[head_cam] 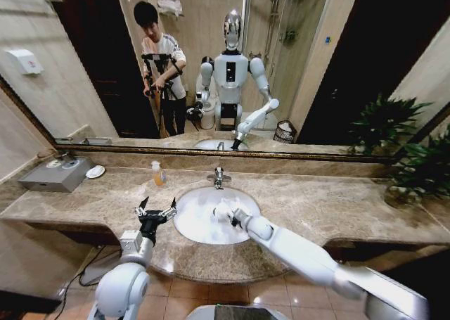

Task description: Pick up the towel from the sink counter and wipe the mirror surface.

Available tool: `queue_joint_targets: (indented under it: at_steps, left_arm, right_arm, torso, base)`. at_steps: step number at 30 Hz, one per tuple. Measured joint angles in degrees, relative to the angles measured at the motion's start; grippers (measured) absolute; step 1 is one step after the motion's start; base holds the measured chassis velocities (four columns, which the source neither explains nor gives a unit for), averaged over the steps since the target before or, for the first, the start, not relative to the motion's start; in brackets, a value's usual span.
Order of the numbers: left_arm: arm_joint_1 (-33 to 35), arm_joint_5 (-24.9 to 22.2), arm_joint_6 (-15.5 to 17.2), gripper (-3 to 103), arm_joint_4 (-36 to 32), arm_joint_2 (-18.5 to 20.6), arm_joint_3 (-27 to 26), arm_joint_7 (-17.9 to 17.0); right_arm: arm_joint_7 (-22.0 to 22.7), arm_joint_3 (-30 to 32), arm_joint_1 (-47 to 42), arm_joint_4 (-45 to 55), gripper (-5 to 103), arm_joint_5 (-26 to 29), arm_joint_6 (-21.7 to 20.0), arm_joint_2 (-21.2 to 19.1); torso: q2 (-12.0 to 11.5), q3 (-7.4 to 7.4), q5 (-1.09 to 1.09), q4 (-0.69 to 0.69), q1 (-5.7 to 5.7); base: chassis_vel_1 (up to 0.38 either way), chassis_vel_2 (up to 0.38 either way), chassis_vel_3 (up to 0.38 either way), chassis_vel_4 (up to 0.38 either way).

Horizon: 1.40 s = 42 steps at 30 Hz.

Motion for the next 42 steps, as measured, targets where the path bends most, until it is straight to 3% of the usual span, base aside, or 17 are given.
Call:
queue_joint_targets:
  at_steps: [4,12,20,30,32,39,42]
  left_arm:
    - [0.0,0.0,0.0,100,0.0,0.0,0.0,0.0]
    - [0.0,0.0,0.0,100,0.0,0.0,0.0,0.0]
    - [0.0,0.0,0.0,100,0.0,0.0,0.0,0.0]
    - [0.0,0.0,0.0,100,0.0,0.0,0.0,0.0]
    - [0.0,0.0,0.0,100,0.0,0.0,0.0,0.0]
    - [0.0,0.0,0.0,100,0.0,0.0,0.0,0.0]
    - [0.0,0.0,0.0,100,0.0,0.0,0.0,0.0]
  right_arm:
    - [0.5,0.2,-0.9,3.4,12,0.6,-2.0,-0.9]
    - [1.2,2.4,3.5,-7.4,12,-1.8,-1.5,2.9]
    - [-0.4,2.9,5.4,-9.7,12,-2.5,-1.3,2.2]
    - [1.7,0.3,0.4,1.7,12,0.5,-2.9,0.0]
    - [3.7,0.3,-0.6,3.9,12,1.6,-2.7,0.2]
    - [8.2,7.0,-3.9,6.7,12,3.8,-0.3,0.2]
    - [11.4,12.7,-7.9,11.5,12,5.9,0.2,-2.7]
  torso:
    - [0.0,0.00,0.00,0.00,0.00]
    - [0.0,0.00,0.00,0.04,0.00]
    - [0.0,0.00,0.00,0.03,0.00]
    - [0.0,0.00,-0.02,0.00,0.00]
    - [0.0,0.00,-0.03,0.02,0.00]
    - [0.0,0.00,0.00,0.03,0.00]
    - [0.0,0.00,-0.02,0.00,0.01]
  base:
    - [0.000,0.000,0.000,0.000]
    - [0.000,0.000,0.000,0.000]
    - [0.000,0.000,0.000,0.000]
    - [0.000,0.000,0.000,0.000]
    - [0.000,0.000,0.000,0.000]
    - [0.000,0.000,0.000,0.000]
    - [0.000,0.000,0.000,0.000]
